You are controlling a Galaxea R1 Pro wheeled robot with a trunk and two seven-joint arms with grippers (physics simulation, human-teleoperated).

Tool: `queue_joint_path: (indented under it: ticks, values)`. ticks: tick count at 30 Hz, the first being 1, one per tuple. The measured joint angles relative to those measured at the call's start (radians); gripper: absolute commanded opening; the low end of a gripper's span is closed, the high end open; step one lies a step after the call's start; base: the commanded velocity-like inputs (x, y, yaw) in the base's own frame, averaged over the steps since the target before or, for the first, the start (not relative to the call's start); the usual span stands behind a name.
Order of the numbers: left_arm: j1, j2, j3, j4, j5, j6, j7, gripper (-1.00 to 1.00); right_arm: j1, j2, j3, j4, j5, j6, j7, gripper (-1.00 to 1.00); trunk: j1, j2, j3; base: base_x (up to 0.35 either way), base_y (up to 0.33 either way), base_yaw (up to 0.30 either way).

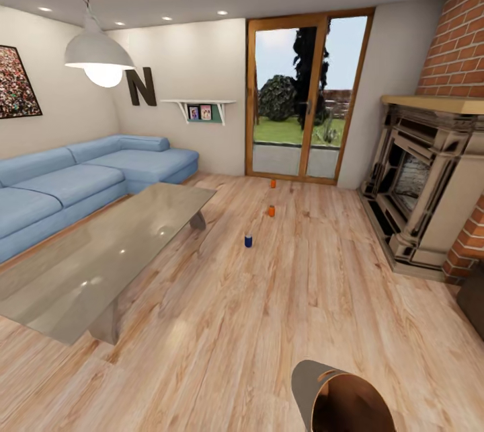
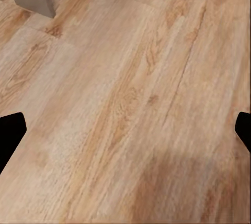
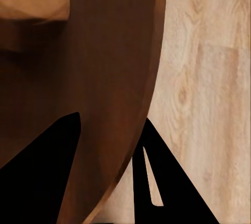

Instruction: Put the three can of soda from the living room inside the tash can in the kitchen.

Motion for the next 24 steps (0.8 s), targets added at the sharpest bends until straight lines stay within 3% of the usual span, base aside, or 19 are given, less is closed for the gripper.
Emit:
queue_joint_path:
  ticks: [2, 3, 6, 8, 10, 12, 17, 24]
  values:
    - [-0.007, -0.011, -0.007, -0.008, 0.002, 0.011, -0.002, 1.00, -0.004, 0.000, 0.002, -0.003, 0.002, 0.001, 0.000, -1.00, 0.000, 0.000, 0.000, 0.295, 0.000, 0.000]
    - [-0.011, -0.013, -0.009, -0.017, 0.003, 0.075, -0.002, 1.00, -0.006, 0.000, 0.001, -0.005, 0.001, 0.002, 0.001, -1.00, 0.000, 0.000, 0.000, 0.302, 0.000, 0.000]
    - [-0.025, -0.015, -0.012, -0.055, 0.004, 0.143, -0.002, 1.00, -0.009, -0.001, 0.003, -0.007, 0.003, 0.005, 0.000, -1.00, 0.000, 0.000, 0.000, 0.310, 0.000, 0.000]
    - [-0.037, -0.016, -0.015, -0.135, 0.004, 0.244, 0.001, 1.00, -0.031, -0.004, 0.004, -0.003, 0.008, 0.009, -0.002, -1.00, 0.000, 0.000, 0.000, 0.317, 0.000, 0.000]
    - [-0.044, -0.017, -0.017, -0.277, 0.004, 0.393, 0.007, 1.00, -0.091, -0.011, 0.001, 0.022, 0.012, 0.012, -0.005, -1.00, 0.000, 0.000, 0.000, 0.320, 0.000, 0.000]
    - [-0.047, -0.017, -0.017, -0.355, 0.004, 0.467, 0.009, 1.00, -0.122, -0.018, 0.002, -0.022, 0.006, 0.013, -0.003, -1.00, 0.000, 0.000, 0.000, 0.320, 0.000, 0.000]
    - [-0.065, -0.018, -0.017, -0.453, 0.003, 0.555, 0.013, 1.00, -0.158, -0.050, 0.001, -0.017, 0.011, 0.018, -0.004, -1.00, 0.000, 0.000, 0.000, 0.321, 0.000, 0.000]
    - [-0.101, -0.017, -0.018, -0.478, 0.002, 0.576, 0.010, 1.00, -0.166, -0.106, -0.008, -0.016, 0.004, 0.021, -0.001, -1.00, 0.000, 0.000, 0.000, 0.321, 0.000, 0.000]
